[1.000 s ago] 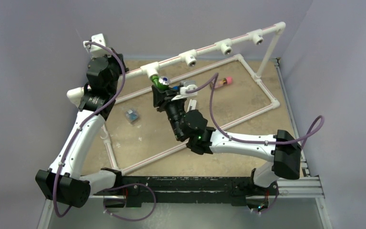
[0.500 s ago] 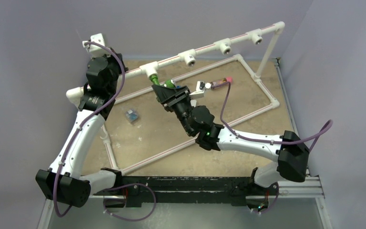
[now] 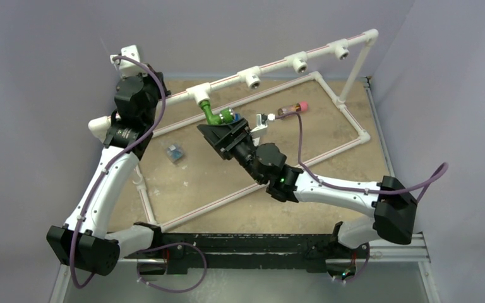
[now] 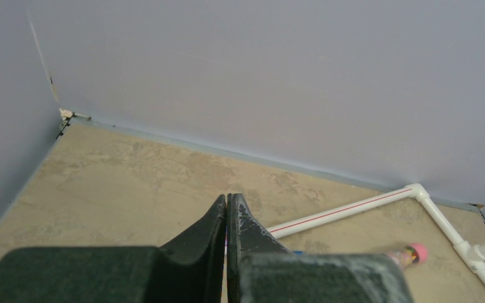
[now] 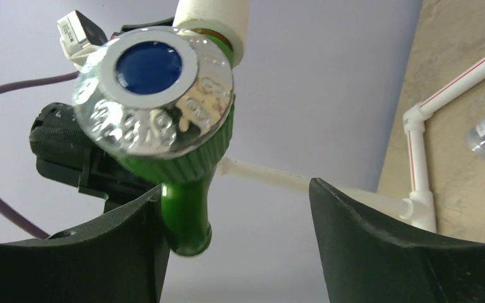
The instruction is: Install the water faucets
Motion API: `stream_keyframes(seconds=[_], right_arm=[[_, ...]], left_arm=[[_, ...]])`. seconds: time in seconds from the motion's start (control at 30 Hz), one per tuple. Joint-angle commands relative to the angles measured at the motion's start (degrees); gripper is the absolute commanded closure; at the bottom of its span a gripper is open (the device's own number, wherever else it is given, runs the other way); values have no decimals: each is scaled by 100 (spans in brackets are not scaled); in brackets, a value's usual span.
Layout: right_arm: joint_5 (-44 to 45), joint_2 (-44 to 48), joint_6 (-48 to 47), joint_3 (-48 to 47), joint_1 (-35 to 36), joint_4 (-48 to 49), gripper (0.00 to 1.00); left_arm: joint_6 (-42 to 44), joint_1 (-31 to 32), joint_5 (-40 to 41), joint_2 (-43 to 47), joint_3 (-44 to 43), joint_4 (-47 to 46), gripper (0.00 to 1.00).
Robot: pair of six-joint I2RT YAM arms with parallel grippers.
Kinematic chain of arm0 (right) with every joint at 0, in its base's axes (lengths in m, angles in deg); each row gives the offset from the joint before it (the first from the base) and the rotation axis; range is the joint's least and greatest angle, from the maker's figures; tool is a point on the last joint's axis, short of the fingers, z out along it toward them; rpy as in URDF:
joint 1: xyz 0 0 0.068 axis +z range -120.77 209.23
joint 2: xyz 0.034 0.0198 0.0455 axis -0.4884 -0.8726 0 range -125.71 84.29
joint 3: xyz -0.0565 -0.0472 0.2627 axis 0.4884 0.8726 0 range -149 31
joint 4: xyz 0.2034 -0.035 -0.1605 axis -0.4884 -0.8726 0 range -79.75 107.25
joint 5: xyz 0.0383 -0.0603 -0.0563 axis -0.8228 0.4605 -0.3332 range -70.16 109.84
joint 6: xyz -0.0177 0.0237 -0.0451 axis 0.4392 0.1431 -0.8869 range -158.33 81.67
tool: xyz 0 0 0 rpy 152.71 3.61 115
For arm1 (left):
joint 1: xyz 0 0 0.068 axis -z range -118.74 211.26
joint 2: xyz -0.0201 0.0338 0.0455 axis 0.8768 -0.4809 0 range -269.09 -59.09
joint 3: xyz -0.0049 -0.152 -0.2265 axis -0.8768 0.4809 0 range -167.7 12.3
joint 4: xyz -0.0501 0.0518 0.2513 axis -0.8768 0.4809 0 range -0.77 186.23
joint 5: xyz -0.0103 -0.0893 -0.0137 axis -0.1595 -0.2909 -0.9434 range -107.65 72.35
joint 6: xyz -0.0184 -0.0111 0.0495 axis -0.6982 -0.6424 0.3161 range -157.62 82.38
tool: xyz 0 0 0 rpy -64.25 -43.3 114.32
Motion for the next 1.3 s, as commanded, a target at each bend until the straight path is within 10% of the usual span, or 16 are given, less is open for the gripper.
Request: stream_keyframes(seconds=[0.0, 0.37, 0.9, 1.27], right_arm=[[-94, 550, -369, 236, 0, -48, 22], [-390, 1393, -2620, 400, -36, -787, 18], [-1774, 1652, -9504, -1039, 36, -2694, 20], [-248, 1250, -13655, -769, 1083, -2717, 18]], left_arm=[[-5, 39, -182, -153, 295, 1360, 100], [-11, 39, -164, -157, 304, 1362, 100], [-40, 39, -210, -156, 319, 1329, 100], [-22, 39, -223, -94, 349, 1334, 100]])
